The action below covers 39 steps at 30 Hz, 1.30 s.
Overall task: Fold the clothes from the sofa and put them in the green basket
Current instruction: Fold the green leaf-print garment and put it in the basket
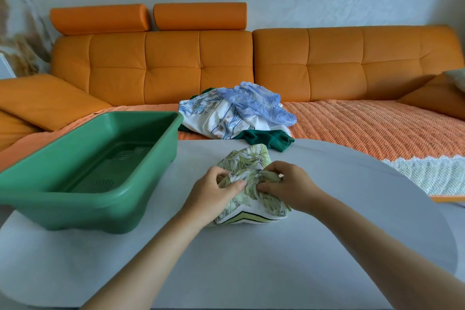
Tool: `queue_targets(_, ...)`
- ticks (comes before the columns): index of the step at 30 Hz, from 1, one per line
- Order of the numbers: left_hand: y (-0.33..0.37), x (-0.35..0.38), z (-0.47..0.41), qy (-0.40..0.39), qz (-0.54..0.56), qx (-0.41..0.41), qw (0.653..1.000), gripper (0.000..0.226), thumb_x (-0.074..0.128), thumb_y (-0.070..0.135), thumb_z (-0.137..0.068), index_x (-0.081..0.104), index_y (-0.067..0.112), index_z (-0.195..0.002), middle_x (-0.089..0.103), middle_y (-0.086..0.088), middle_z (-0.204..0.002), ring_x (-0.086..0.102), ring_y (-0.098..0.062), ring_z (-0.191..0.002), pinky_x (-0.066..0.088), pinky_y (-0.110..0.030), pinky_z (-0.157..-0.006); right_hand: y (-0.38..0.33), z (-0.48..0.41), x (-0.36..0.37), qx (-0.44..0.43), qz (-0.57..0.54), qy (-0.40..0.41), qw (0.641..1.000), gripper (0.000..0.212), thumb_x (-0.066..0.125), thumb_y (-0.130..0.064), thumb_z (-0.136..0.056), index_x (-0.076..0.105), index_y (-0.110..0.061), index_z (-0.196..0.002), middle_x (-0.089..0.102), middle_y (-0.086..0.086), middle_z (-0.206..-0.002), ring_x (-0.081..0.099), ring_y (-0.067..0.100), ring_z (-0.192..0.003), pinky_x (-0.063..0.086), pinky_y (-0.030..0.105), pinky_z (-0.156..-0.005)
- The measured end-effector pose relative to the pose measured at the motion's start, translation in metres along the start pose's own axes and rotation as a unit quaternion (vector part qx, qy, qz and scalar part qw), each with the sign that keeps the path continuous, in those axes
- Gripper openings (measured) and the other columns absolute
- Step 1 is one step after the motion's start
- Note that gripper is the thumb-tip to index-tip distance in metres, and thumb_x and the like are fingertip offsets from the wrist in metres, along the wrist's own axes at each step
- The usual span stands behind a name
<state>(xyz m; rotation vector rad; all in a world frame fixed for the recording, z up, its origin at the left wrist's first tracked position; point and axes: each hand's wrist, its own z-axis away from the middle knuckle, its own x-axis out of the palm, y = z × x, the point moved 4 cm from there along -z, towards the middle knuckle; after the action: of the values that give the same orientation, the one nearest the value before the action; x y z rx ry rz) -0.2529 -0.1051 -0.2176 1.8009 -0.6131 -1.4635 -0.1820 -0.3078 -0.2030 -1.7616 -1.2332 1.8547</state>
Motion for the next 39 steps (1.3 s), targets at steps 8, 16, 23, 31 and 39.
queue_targets(8,0.039,0.009,0.006,0.063,-0.249,0.368,0.894,0.044,0.057,-0.003,-0.088,0.067,0.014,-0.128,0.062,-0.002,-0.135,0.055,-0.022,-0.126,0.047,-0.041,-0.102,-0.019,-0.002,0.002,-0.188,0.36,0.131,0.904,0.042,0.074,-0.026,-0.082,0.064,-0.023,-0.123,0.059,0.001,-0.125,0.059,0.028,-0.109,0.049,0.04,-0.087)
queue_targets(16,-0.006,0.024,-0.014,-0.129,-0.248,0.241,0.929,0.089,0.049,0.069,-0.09,0.017,0.023,-0.159,0.013,0.012,-0.166,0.005,0.0,-0.15,0.015,-0.033,-0.123,0.01,0.007,0.037,-0.179,0.314,-0.148,0.92,0.078,0.034,-0.057,-0.101,-0.001,-0.02,-0.16,-0.002,-0.003,-0.167,-0.006,0.007,-0.152,-0.005,0.022,-0.121)
queue_targets(23,-0.021,0.004,-0.011,-0.047,-0.335,0.292,0.894,0.11,0.055,0.081,-0.072,0.022,0.018,-0.157,0.0,0.006,-0.165,0.0,-0.014,-0.151,0.016,-0.035,-0.123,0.019,0.007,0.033,-0.19,0.326,-0.128,0.917,0.103,0.056,-0.059,-0.079,0.002,-0.024,-0.16,0.0,-0.008,-0.167,0.005,0.008,-0.152,0.007,0.02,-0.12)
queue_targets(31,-0.003,-0.004,0.001,-0.057,-0.138,0.207,0.967,0.047,0.062,0.054,-0.082,0.044,0.044,-0.125,0.067,0.016,-0.107,0.064,-0.011,-0.094,0.054,-0.035,-0.078,-0.005,0.009,0.0,-0.148,0.155,-0.095,0.972,0.033,0.058,-0.037,-0.074,0.065,-0.027,-0.105,0.067,-0.006,-0.091,0.061,0.013,-0.08,0.053,0.036,-0.075)
queue_targets(39,0.004,-0.019,-0.023,0.009,-0.284,0.004,0.959,0.065,0.035,0.085,-0.081,0.063,0.029,-0.099,0.066,0.003,-0.105,0.052,-0.026,-0.112,0.03,-0.039,-0.091,0.009,-0.007,-0.004,-0.032,0.044,0.042,0.998,0.043,0.054,-0.05,-0.095,0.041,-0.037,-0.134,0.066,-0.002,-0.106,0.062,0.018,-0.092,0.047,0.032,-0.073)
